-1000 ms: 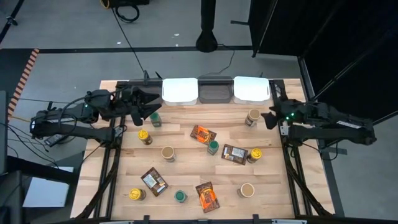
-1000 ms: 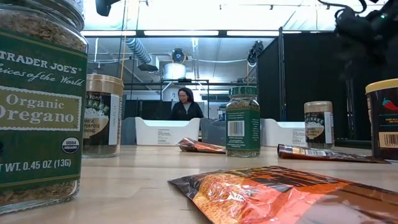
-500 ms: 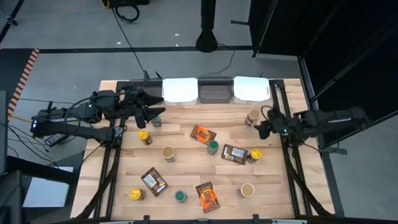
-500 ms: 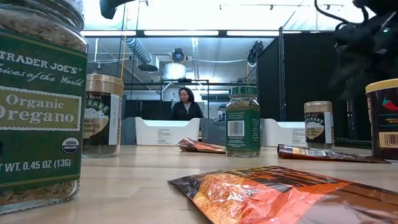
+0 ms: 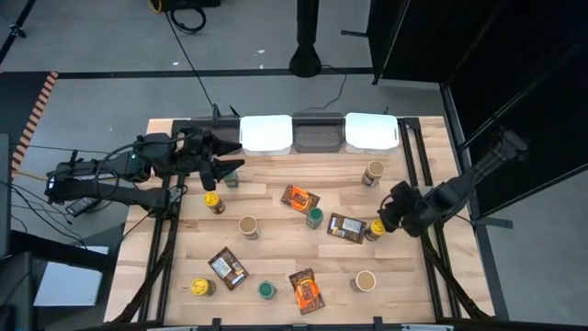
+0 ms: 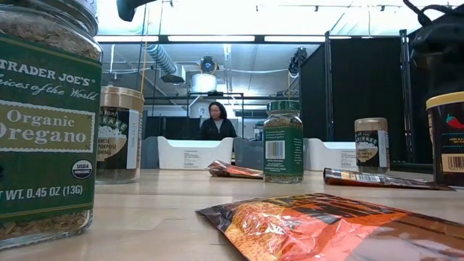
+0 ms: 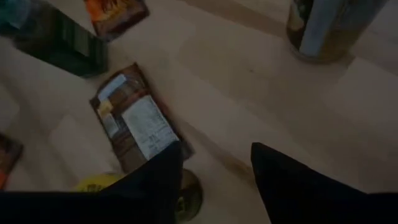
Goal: Sort spices by type
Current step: Put the top right brown seasoning bottle into the right white bin
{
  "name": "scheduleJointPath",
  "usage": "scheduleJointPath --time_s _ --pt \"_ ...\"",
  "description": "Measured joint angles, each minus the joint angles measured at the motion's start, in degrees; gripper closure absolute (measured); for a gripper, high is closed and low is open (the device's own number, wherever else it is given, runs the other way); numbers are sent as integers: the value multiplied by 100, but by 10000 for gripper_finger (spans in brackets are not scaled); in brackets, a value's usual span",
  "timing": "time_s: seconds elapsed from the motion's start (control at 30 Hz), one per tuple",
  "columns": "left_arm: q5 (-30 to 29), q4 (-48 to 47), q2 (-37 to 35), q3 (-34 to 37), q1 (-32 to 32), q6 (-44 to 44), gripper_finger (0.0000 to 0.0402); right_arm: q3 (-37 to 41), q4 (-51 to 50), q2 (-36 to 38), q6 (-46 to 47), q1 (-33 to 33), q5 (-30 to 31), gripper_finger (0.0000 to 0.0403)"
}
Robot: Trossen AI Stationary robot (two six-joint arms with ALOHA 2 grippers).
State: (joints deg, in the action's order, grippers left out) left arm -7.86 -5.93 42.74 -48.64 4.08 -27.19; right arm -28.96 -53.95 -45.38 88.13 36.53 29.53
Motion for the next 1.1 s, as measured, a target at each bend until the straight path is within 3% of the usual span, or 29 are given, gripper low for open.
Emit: scheduleJointPath --time_s 0.17,0.37,0.47,0.57,0.7,0.8,0.9,1.03,1.1 --pt "-27 16 0 0 9 157 53 -348 -310 -138 214 304 14 211" --pt "-125 30 0 2 9 176 53 -588 -909 -101 1363 37 486 221" --pt "-144 31 0 2 9 207 53 -924 -1200 -58 1951 -218 1172 234" --pt "-303 31 0 2 9 375 53 -1150 -1559 -224 1393 -690 1685 264" --pt "-487 23 0 2 9 500 53 -1078 -1883 -761 503 -1345 1617 345" --pt "-498 -21 0 2 9 596 53 -986 -1783 -1228 65 -1296 1814 391" --pt "-498 -72 0 2 9 600 53 -935 -2036 -1599 514 -1068 2093 374" --pt "-561 -291 0 2 9 602 53 -772 -2340 -1967 1653 -749 2100 335" --pt "-589 -431 7 2 9 636 53 -684 -2198 -2081 1798 -606 2016 310"
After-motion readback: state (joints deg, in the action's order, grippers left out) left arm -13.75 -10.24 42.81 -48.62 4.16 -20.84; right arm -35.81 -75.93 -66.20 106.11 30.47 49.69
